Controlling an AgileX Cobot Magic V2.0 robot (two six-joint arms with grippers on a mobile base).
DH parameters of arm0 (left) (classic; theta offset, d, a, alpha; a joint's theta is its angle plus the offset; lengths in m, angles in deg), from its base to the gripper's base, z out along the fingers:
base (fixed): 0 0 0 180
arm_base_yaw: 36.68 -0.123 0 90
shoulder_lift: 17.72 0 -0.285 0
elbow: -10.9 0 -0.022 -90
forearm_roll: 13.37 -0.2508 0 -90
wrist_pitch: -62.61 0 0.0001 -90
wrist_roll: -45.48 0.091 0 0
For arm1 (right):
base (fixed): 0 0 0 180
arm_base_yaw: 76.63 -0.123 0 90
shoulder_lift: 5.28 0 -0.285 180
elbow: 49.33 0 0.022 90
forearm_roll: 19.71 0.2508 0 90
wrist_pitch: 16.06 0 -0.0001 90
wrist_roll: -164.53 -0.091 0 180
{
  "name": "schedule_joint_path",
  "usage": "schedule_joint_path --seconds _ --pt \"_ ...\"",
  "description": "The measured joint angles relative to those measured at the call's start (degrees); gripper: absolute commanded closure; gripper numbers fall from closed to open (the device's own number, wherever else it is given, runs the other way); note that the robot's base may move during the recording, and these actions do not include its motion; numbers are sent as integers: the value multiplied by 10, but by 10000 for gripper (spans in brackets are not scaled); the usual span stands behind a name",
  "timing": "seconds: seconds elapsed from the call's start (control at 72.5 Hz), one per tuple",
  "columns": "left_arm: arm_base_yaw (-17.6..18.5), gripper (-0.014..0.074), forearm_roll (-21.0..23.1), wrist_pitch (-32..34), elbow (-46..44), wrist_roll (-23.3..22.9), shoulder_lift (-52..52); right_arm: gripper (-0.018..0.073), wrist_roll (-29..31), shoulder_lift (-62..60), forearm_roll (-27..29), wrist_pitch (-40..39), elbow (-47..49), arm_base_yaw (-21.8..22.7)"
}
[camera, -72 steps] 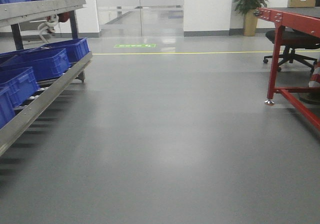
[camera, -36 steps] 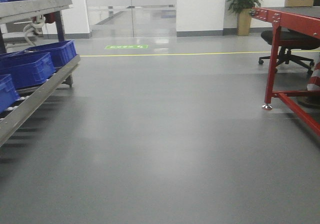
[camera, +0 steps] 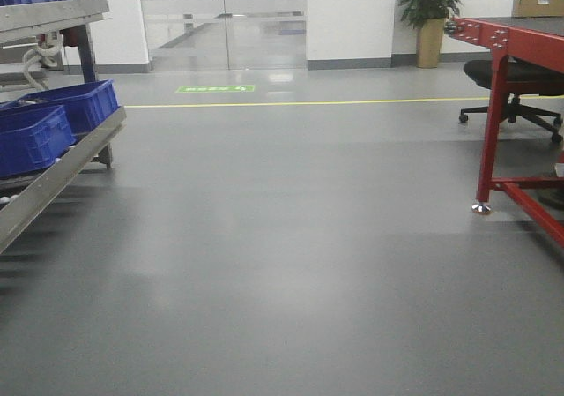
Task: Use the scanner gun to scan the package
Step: 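Drive the base forward and turn toward the red-framed felt table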
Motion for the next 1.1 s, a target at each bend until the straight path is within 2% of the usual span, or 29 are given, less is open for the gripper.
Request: schedule_joint_path --seconds 1.104 --pt "0 690 0 0 0 0 0 727 0 0 0 0 0 0"
